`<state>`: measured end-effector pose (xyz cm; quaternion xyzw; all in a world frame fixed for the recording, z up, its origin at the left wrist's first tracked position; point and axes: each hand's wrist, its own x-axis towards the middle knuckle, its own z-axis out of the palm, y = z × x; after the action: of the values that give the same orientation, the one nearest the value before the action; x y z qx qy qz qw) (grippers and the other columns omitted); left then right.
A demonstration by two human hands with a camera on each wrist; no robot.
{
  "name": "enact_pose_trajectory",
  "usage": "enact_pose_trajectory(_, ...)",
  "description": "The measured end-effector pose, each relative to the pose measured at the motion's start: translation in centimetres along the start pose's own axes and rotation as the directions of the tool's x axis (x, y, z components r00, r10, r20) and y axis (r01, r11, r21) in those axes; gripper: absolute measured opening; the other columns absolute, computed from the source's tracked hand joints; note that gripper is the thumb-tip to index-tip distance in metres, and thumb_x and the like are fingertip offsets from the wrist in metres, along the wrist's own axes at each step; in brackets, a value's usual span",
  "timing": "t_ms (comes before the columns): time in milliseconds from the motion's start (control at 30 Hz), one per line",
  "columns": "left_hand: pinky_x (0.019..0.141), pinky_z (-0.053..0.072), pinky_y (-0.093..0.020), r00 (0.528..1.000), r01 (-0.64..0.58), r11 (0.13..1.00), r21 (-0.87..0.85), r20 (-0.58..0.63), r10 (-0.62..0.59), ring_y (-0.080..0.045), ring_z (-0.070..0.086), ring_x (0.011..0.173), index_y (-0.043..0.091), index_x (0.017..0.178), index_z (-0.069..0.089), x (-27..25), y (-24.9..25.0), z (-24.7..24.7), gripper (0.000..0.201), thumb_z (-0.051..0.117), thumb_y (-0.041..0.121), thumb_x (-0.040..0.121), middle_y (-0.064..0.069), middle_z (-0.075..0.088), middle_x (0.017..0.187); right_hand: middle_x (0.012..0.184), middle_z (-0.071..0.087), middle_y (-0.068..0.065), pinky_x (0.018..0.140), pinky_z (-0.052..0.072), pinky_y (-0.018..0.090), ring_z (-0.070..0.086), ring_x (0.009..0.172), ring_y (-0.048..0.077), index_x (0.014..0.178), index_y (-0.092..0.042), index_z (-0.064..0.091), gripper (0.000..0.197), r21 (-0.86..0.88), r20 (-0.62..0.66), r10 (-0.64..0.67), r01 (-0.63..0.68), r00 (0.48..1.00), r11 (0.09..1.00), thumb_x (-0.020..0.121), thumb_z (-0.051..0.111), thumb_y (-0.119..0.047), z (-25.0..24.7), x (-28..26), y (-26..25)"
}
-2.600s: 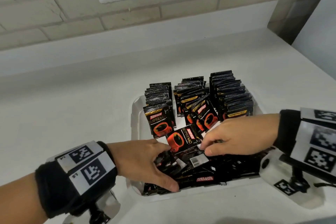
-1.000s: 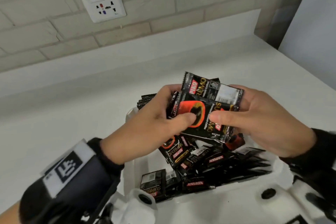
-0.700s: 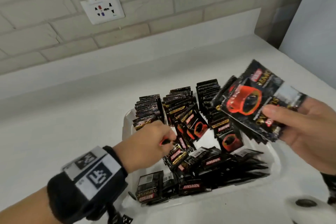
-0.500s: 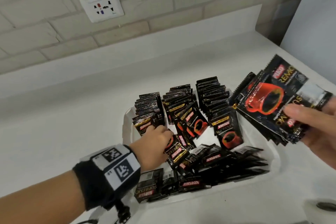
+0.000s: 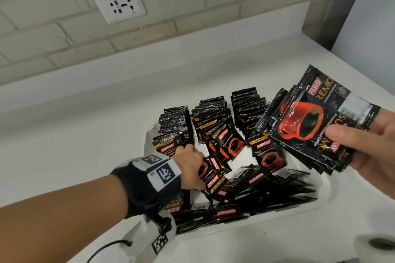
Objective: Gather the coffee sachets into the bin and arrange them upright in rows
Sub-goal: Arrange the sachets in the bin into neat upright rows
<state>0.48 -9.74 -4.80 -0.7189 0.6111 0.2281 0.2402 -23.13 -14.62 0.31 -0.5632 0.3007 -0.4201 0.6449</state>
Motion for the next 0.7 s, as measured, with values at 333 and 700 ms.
enact_pose_trajectory(333, 0.100, 0.039, -0.033, 0.999, 0.035, 0.995, -0.092, -0.035, -0.039, -0.023, 0.035, 0.123, 0.015, 0.141, 0.032, 0.10, 0.47, 0.03, 0.071, 0.063, 0.045, 0.084, -0.006, 0.037, 0.131, 0.078, 0.074, -0.005, 0.055, 0.056, 0.025, 0.071, 0.071, 0.011, 0.075, -0.037, 0.075, 0.043, -0.005, 0.069, 0.044, -0.043, 0.997, 0.999, 0.064, 0.049, -0.004, 0.22, -0.14, -0.18)
enact_pose_trajectory(700, 0.089, 0.045, -0.030, 1.000, 0.012, 0.982, -0.190, -0.024, -0.017, -0.023, 0.049, 0.114, 0.009, 0.128, 0.034, -0.07, 0.39, -0.18, 0.062, 0.070, 0.028, 0.082, -0.007, 0.055, 0.121, 0.070, 0.073, -0.005, 0.048, 0.052, 0.016, 0.069, 0.061, 0.008, 0.071, -0.033, 0.076, 0.041, -0.008, 0.076, 0.056, -0.056, 0.996, 0.998, 0.066, 0.051, -0.002, -0.12, 0.06, 0.30)
